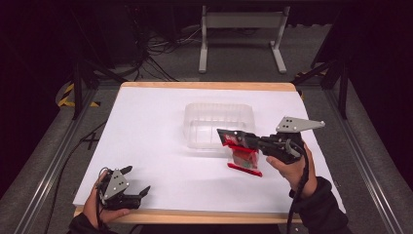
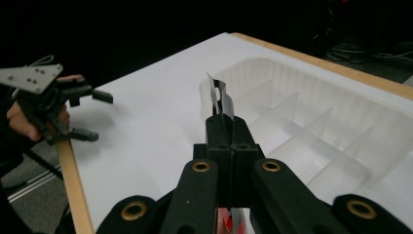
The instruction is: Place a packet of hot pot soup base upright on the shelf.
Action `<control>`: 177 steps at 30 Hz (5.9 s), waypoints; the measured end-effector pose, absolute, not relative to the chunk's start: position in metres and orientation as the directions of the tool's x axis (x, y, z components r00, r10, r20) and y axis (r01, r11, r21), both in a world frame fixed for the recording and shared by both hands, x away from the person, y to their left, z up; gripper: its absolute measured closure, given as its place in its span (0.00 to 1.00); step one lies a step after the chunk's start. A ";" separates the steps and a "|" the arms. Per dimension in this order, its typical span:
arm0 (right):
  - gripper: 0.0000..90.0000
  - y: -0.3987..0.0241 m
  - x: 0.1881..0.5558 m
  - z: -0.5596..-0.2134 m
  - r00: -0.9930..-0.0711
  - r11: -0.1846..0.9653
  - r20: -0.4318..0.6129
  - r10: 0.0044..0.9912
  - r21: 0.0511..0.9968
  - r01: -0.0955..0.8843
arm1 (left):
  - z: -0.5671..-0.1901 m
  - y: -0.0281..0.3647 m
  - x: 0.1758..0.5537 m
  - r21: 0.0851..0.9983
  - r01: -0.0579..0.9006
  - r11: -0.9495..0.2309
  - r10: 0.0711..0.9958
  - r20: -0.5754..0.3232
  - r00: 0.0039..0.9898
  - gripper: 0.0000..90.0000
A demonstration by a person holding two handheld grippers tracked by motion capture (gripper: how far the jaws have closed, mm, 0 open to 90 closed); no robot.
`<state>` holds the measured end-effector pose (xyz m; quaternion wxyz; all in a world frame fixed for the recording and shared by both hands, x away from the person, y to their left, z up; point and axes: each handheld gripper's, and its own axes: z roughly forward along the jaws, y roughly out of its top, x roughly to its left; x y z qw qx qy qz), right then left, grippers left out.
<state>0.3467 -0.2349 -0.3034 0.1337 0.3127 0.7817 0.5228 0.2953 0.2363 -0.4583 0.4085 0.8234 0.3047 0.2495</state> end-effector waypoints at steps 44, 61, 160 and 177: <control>1.00 -0.196 0.458 -0.282 -0.432 0.168 0.016 0.902 0.907 0.385 | -0.458 0.234 0.294 0.822 0.280 -0.496 0.693 0.181 0.698 0.13; 1.00 -0.166 0.481 -0.304 -0.393 0.132 0.058 0.918 0.889 0.439 | -0.458 0.236 0.294 0.825 0.280 -0.491 0.695 0.177 0.697 0.12; 0.88 -0.203 0.421 -0.342 -0.601 0.423 -0.118 0.791 0.815 0.397 | -0.457 0.235 0.295 0.827 0.289 -0.482 0.706 0.172 0.687 0.13; 0.84 -0.213 0.411 -0.329 -0.650 0.512 -0.199 0.733 0.791 0.334 | -0.456 0.236 0.294 0.832 0.286 -0.476 0.711 0.172 0.682 0.13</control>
